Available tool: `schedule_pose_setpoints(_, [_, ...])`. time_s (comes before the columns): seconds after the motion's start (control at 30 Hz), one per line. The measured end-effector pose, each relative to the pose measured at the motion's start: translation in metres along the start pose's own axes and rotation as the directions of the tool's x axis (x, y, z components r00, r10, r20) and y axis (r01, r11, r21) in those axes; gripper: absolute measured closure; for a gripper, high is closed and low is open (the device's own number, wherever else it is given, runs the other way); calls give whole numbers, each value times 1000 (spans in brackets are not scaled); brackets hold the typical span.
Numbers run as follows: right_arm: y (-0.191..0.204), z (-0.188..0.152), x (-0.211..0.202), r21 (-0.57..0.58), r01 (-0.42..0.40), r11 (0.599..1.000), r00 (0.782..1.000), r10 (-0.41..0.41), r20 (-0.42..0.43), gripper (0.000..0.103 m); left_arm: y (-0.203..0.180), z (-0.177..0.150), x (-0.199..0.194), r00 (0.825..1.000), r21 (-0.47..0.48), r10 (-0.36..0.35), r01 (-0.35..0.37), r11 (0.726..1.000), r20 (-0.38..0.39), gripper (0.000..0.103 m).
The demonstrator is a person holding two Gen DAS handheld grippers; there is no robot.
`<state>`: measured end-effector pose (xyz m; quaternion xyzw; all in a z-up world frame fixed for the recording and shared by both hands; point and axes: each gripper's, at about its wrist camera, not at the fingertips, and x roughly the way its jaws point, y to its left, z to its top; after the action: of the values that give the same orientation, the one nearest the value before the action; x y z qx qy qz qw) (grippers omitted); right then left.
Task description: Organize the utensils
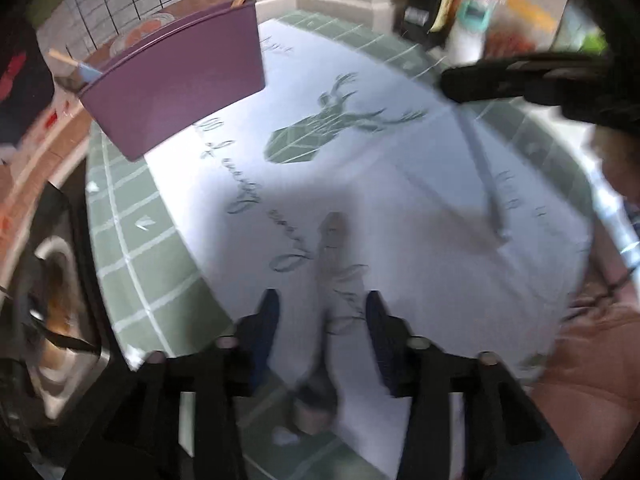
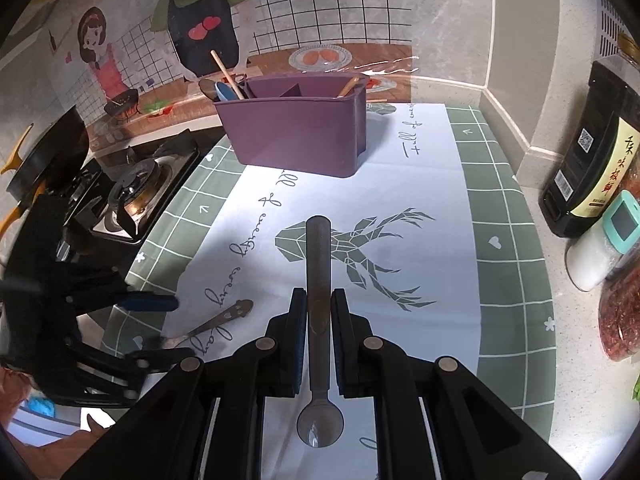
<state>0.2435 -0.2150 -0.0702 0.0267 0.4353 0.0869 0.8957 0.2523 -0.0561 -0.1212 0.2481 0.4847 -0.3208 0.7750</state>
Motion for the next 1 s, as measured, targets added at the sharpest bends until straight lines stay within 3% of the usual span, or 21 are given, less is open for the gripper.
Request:
schedule_pose_setpoints(0.07, [1, 0, -2, -5, -2, 1000, 1000, 2, 5, 92, 5, 4, 14, 997, -17, -34, 33, 999, -66, 69])
schedule_pose_setpoints(0.13, [0, -1, -4, -4, -2, 1000, 1000, 2, 9, 92, 6, 9, 16, 996, -16, -43, 42, 999, -81, 70])
schedule_pose_setpoints(0.2, [-2, -2, -5, 2, 0, 1000, 1000, 0, 14, 92, 4, 14, 20, 995, -33, -58, 55, 998, -85, 84])
schedule_pose_setpoints(0.23, [-3, -2, -6, 8, 0, 1000, 1000, 0, 16, 92, 1, 16, 21, 994, -39, -75, 72, 997, -74, 94])
schedule_pose_setpoints(0.33, [-7, -2, -5, 24, 4, 1000, 1000, -4, 16, 92, -7, 17, 24, 999, -27, -36, 36, 999, -22, 94])
schedule_pose_setpoints(0.43, [-8, -2, -6, 30, 7, 1000, 1000, -8, 21, 92, 8, 19, 25, 998, -166, -56, 60, 984, 27, 95])
schedule_pose_setpoints(0.53, [-10, -1, -10, 33, 10, 999, 999, -11, 31, 92, 16, 17, 12, 992, -246, -53, 80, 966, 115, 95])
schedule_pose_setpoints(0.77, [-9, 1, -18, 31, 7, 999, 999, -9, 54, 92, 25, 16, -30, 951, -355, 1, 115, 928, 310, 95])
schedule_pose_setpoints(0.87, [-7, 4, -21, 28, 3, 1000, 998, -5, 66, 92, 31, 17, -51, 925, -373, 24, 129, 919, 380, 102])
schedule_pose_setpoints(1.0, [-3, 7, -30, 20, -11, 1000, 995, 8, 101, 92, 36, 20, -77, 892, -372, 49, 138, 918, 450, 102])
